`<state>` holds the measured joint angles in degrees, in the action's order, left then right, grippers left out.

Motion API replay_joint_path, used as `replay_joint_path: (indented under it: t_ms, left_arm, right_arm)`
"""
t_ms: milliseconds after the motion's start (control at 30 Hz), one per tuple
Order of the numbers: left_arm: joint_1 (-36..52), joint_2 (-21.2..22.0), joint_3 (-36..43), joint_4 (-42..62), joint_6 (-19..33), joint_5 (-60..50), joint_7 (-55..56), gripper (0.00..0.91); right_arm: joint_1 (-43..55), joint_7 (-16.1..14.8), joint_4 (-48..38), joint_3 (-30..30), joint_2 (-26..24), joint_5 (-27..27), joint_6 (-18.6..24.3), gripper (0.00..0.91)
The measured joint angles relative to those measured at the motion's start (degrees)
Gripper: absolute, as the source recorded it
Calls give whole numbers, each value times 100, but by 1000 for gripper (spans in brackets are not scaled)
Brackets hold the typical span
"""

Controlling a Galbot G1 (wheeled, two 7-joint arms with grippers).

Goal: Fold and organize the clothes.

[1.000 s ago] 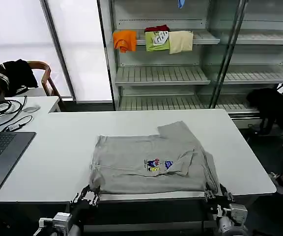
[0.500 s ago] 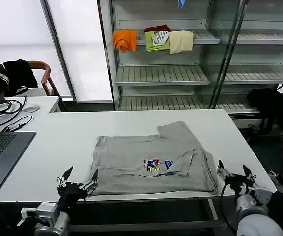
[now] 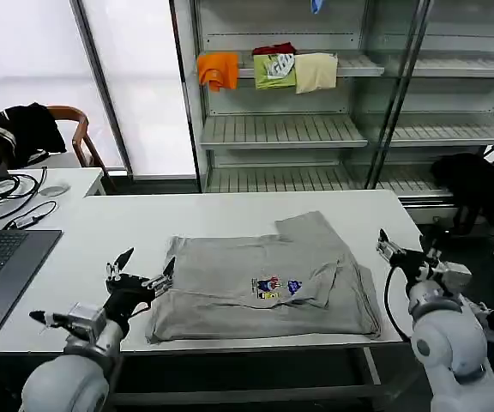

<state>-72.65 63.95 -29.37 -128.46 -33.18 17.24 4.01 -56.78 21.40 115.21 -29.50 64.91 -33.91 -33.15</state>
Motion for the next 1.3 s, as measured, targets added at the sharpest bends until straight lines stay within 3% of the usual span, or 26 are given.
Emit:
replay_joint_path:
  t_ms: [300,767,1300]
  left_arm:
    - [1302,-114,339,1243,14,306,-257,907]
    - [3150,186,1139,3575,15,376,-536,907]
    - [3682,258,1474,4835,-2,172,-637,907]
  right_arm:
    - [1246,-621,-1304,798,198,559,3,907]
    - [2823,-1165,-3510,1390,860,1341,7,907]
    - [3540,-1470,-5152,1557,1215,1703,160,907]
